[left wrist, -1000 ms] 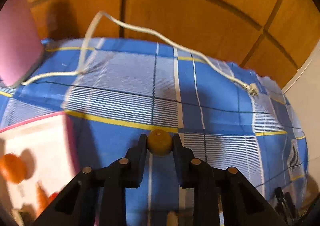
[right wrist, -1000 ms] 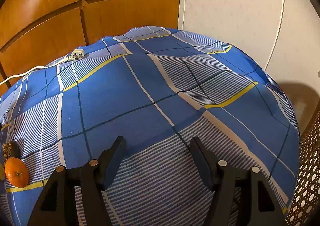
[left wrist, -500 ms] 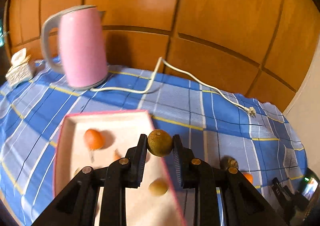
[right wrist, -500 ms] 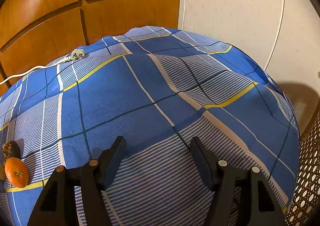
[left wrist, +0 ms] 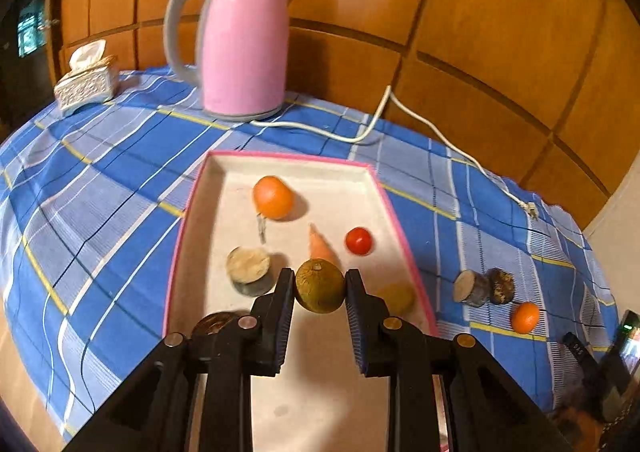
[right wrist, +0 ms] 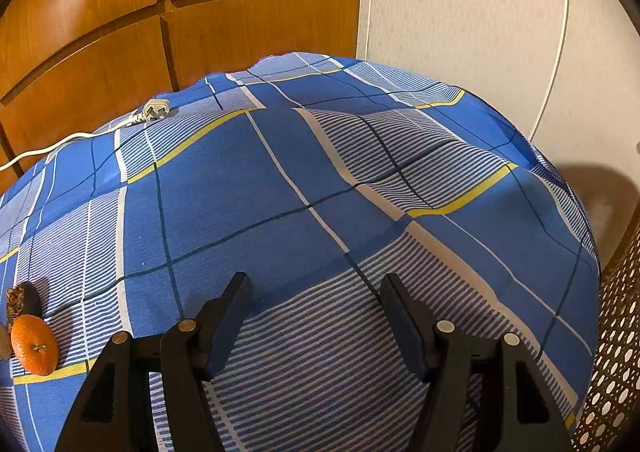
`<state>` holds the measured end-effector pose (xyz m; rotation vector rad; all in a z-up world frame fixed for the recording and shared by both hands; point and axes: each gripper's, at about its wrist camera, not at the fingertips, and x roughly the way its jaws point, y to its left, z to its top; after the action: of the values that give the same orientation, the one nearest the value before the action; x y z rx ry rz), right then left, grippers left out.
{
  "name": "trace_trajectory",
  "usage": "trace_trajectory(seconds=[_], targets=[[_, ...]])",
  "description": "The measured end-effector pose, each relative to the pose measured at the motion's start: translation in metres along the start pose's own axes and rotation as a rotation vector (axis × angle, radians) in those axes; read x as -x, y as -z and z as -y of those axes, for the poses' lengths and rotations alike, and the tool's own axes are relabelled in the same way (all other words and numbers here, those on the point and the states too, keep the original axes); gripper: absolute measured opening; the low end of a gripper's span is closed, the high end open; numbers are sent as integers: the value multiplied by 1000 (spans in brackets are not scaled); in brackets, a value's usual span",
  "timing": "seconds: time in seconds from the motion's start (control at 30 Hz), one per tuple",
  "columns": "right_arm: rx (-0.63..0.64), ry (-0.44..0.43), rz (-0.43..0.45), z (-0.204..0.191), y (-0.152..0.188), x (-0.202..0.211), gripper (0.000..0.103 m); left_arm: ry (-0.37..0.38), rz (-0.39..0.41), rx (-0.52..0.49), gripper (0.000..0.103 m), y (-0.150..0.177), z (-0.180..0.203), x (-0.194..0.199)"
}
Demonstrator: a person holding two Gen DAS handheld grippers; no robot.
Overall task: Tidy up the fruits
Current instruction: 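Carry the round fruit into the tray and open the left tool, then withdraw the left tool from the tray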
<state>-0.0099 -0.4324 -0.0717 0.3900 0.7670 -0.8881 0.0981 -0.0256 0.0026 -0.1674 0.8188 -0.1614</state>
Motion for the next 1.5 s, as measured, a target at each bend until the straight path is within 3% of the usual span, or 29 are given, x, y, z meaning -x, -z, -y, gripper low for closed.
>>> trace_trajectory(seconds=[0.37, 0.53, 0.77, 1.03, 1.33, 1.5], targets=[[-2, -1, 0, 0, 0, 1, 69, -26, -32, 36, 27, 14, -14, -17], [-1, 0, 1, -1, 0, 1, 69, -28, -18, 46, 50, 18, -17, -14], [-2, 0, 1, 0, 1, 1, 69, -45, 21, 54, 64, 19, -21, -3], [-2, 0, 1, 0, 1, 0, 69, -138, 72, 66, 93, 31, -31, 17], [-1, 1, 2, -2, 1, 1, 69, -200, 87, 89, 101, 35, -44, 30], [-2, 2, 2, -1, 1, 1, 69, -185, 105, 98, 103, 41, -51, 34]])
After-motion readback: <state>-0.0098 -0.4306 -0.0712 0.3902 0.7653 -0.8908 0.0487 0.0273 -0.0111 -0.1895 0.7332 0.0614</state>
